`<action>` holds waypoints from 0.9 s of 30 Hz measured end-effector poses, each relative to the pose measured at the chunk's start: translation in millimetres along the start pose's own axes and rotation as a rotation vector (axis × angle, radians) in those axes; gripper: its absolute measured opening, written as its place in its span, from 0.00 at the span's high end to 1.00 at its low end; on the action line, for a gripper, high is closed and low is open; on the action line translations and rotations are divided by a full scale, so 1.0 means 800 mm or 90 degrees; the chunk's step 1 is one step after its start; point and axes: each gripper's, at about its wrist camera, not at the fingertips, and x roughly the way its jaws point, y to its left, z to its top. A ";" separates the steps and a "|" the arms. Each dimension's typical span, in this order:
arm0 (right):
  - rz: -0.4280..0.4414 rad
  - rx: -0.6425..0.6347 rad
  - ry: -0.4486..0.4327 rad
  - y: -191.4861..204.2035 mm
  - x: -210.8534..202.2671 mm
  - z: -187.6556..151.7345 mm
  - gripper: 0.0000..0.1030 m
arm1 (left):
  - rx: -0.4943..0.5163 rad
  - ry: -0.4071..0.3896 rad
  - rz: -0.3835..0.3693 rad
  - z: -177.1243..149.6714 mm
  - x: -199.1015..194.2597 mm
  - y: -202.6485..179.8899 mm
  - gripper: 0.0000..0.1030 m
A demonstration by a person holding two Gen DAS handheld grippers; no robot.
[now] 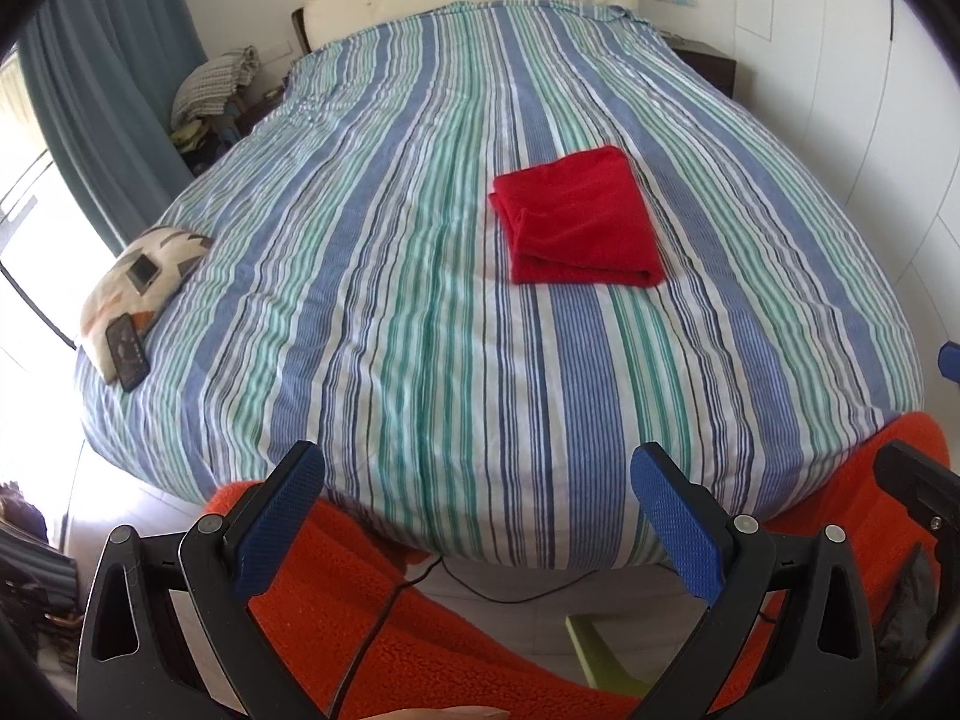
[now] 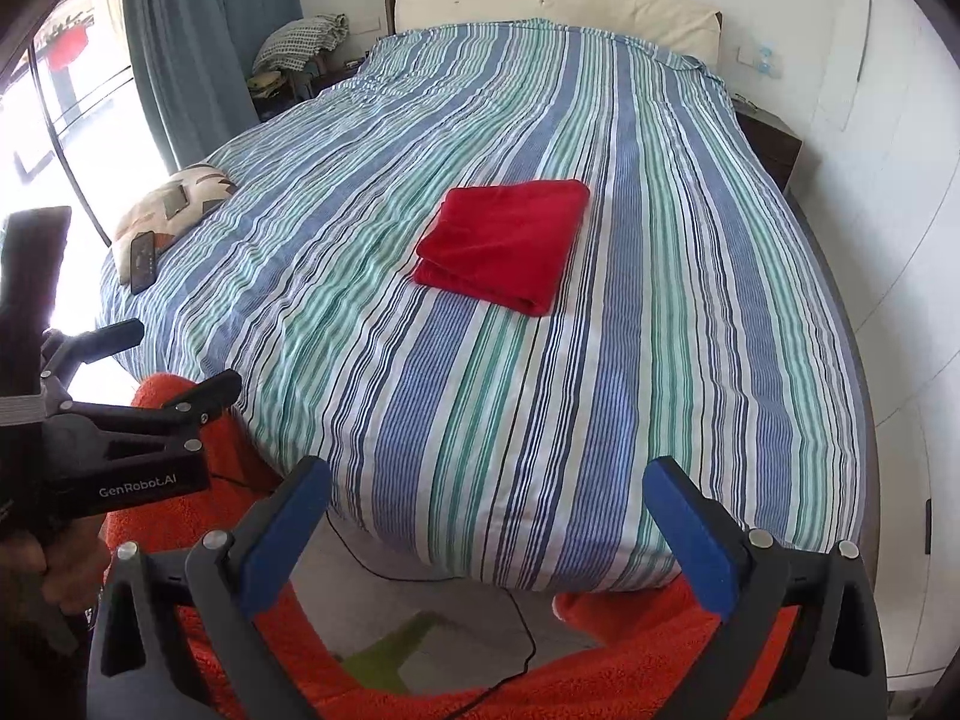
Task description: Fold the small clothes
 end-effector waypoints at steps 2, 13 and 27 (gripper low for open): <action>0.000 0.009 0.000 -0.003 0.001 0.001 0.01 | -0.005 0.001 0.000 0.001 0.001 0.000 0.01; 0.000 0.016 -0.006 -0.006 0.003 0.014 0.01 | -0.011 0.013 0.024 0.002 0.017 0.005 0.01; -0.010 0.018 0.009 -0.009 0.022 0.016 0.01 | -0.013 0.023 0.028 0.002 0.029 0.005 0.01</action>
